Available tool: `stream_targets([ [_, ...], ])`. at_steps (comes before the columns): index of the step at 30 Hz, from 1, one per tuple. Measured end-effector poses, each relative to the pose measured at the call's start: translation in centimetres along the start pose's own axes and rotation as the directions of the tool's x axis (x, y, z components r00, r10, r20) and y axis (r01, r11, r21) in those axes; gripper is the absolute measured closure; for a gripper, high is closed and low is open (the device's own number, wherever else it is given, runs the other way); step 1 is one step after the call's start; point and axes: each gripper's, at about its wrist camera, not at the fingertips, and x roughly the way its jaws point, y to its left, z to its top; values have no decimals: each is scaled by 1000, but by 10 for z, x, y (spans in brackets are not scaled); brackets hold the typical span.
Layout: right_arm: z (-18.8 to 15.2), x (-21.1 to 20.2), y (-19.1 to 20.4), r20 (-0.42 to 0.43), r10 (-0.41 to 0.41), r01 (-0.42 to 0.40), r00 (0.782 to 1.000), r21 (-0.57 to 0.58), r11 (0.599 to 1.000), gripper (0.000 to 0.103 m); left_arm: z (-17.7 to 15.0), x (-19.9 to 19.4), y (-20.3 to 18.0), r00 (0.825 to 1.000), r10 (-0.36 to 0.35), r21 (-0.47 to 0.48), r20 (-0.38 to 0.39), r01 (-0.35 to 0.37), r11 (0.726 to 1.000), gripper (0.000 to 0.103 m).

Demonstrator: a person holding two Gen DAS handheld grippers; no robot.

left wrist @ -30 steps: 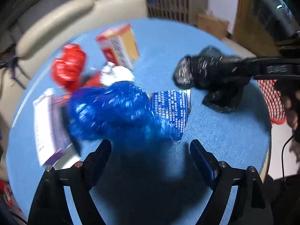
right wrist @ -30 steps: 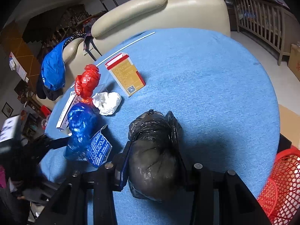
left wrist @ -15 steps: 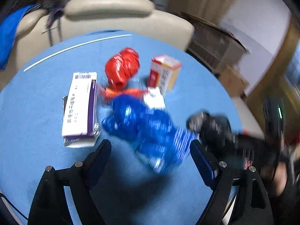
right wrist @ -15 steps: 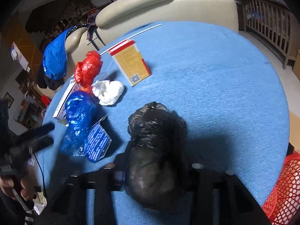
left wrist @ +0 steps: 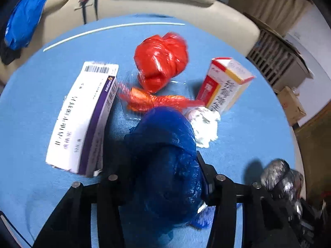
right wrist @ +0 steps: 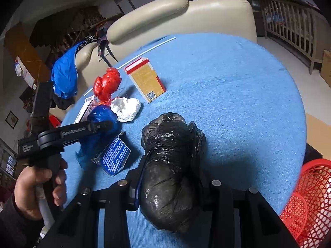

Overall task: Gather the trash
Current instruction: 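Lift the black bag with the right tool while the left tool regrasps the blue bag, then carry both bags to the red wastebasket and open both tools over it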

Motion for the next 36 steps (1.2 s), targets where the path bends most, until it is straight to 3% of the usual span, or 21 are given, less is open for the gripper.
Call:
stream_targets([
  [6,-1,-7,1,25,13,-14,1000,23,1000,62,-22,-49,17,996,-52,42,72,49,998,53],
  [14,-2,-26,9,69,14,-17,997,42,999,62,-49,-101,29,986,-66,27,156,62,998,53],
  [22,-3,-59,20,133,6,-12,991,42,999,62,-55,-113,29,978,-95,21,183,93,995,53],
  [29,-11,-91,5,185,-16,0,983,88,996,62,-60,-124,21,973,-113,41,200,107,993,53],
  [36,-23,-134,-23,247,-69,34,967,145,989,62,-64,-126,-16,970,-158,134,184,135,982,53],
])
